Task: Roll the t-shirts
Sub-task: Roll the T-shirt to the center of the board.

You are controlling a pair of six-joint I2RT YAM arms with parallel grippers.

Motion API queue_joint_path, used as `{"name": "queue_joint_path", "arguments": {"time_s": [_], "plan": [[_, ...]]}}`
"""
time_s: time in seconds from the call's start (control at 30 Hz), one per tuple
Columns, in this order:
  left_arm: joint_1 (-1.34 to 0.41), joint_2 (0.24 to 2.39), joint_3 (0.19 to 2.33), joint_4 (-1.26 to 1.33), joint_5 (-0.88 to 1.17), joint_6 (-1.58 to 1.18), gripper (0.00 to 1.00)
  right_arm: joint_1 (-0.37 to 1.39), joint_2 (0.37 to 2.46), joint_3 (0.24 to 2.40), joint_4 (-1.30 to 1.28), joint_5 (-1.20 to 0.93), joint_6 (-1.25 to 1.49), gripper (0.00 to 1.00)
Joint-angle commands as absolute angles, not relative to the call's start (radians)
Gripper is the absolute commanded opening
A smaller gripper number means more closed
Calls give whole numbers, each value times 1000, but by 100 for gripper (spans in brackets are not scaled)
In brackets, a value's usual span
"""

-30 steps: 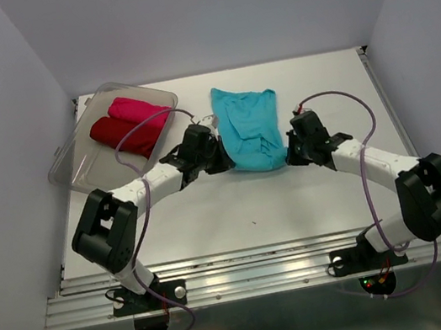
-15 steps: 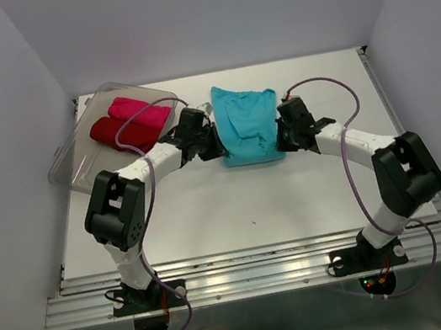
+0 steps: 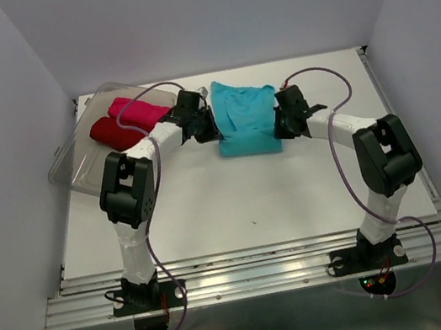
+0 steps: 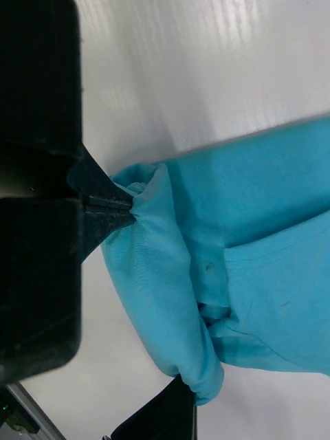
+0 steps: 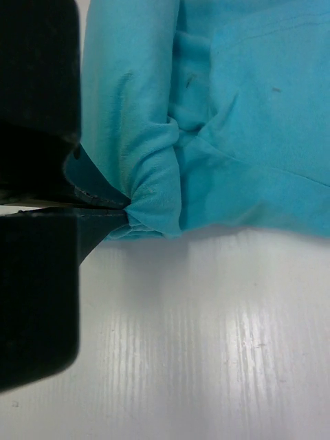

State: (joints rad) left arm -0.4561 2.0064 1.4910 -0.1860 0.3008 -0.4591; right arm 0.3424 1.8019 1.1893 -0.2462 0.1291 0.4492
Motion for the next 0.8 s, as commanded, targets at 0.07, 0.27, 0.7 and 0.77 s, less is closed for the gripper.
{"name": "queue_joint_path", "arguments": {"time_s": [0.07, 0.27, 0.7, 0.77], "plan": [[-445, 2089, 1643, -241, 213, -373, 0, 307, 1864, 1262, -212, 132, 439, 1], [-442, 2151, 1721, -288, 97, -347, 20, 298, 1911, 1321, -210, 141, 456, 5], [-449, 1978, 1695, -325, 26, -350, 66, 298, 1766, 1315, -314, 133, 463, 39], [-451, 1953, 1649, -319, 49, -362, 61, 298, 1752, 1313, -328, 127, 466, 31]]}}
